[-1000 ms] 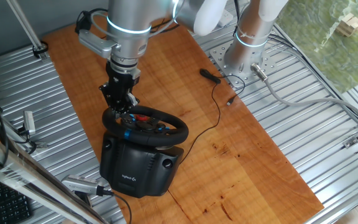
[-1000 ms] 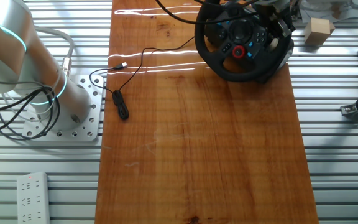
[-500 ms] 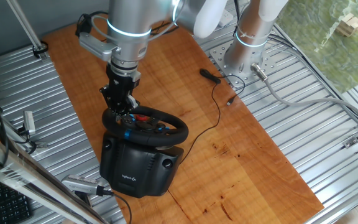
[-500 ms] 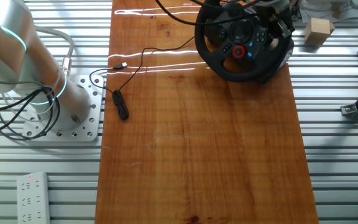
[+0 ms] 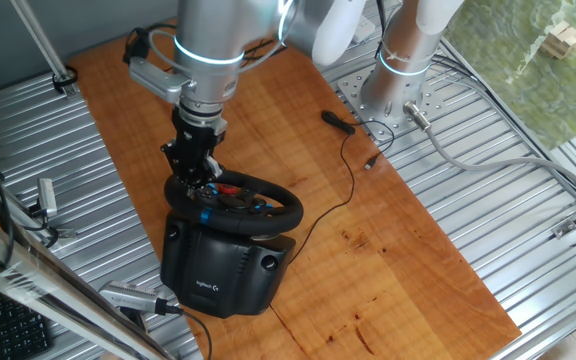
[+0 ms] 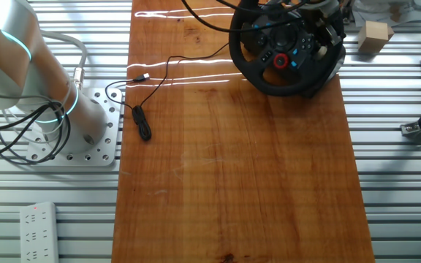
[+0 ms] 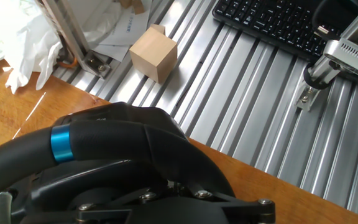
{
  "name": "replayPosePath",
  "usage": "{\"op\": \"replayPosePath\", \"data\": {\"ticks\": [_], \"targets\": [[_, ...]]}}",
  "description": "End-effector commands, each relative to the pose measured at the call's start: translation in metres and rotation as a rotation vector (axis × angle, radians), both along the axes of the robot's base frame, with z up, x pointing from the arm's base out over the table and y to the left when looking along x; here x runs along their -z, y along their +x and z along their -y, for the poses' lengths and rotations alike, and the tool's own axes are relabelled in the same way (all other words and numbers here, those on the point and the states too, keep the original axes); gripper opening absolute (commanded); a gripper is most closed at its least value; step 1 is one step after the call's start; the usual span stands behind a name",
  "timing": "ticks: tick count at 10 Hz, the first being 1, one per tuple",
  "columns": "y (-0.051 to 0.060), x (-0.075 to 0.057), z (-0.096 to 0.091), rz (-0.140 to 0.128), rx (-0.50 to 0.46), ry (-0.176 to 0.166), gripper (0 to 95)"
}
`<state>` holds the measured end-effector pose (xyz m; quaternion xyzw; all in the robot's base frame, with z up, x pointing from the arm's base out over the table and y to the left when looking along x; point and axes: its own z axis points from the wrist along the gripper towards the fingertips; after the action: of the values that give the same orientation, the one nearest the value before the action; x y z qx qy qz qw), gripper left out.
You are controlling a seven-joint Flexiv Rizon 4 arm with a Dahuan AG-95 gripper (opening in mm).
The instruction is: Rotate the steering wheel 90 degrees clockwise
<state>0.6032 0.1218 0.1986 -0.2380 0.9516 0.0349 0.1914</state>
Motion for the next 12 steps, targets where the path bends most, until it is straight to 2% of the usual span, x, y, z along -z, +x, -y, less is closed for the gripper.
{"op": "replayPosePath", "data": {"ticks": [1,12], "targets": [[0.0035,0.0028,0.0002,0.002,-0.001,0.000,0.0],[0.0025,0.0091,0.0057,0.006,-0.011,0.001,0.0]]}}
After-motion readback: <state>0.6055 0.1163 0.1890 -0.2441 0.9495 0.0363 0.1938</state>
